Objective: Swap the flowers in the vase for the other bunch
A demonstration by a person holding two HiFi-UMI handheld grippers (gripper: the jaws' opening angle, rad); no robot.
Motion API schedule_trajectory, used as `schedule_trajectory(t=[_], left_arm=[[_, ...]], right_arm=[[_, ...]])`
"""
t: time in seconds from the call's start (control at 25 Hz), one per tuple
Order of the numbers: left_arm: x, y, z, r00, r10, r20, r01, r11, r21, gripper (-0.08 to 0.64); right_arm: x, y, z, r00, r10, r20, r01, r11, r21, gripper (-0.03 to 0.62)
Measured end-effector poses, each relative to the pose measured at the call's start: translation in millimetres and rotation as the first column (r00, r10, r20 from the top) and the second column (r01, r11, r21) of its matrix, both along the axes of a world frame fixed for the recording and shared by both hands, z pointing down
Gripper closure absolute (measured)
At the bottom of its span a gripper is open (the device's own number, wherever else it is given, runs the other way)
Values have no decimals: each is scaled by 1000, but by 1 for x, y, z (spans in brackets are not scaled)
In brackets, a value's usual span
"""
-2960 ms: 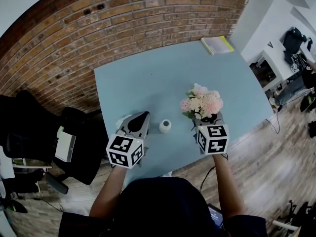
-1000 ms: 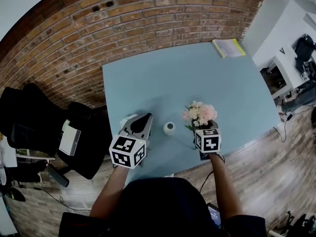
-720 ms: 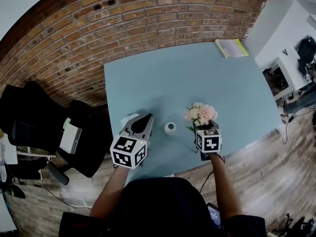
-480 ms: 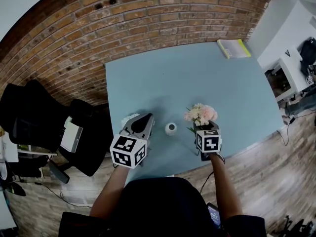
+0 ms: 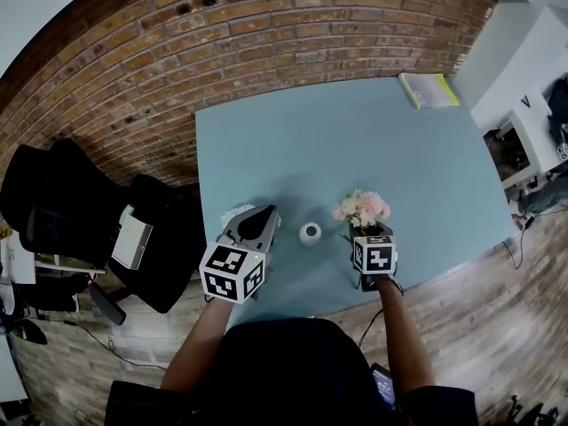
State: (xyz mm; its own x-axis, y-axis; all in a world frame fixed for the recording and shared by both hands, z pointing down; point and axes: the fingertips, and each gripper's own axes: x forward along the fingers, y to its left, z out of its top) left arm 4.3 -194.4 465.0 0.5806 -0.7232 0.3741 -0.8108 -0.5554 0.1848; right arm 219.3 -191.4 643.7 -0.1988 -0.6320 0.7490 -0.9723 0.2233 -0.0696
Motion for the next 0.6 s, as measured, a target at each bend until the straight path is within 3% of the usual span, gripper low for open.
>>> schedule_trajectory(t=[0.6], left_arm=[[-1,0,7,1000,-4,1,4,1000,-28,560]], right_arm=[[3,3,33,1000,3,-5,-3,997,-77,393]])
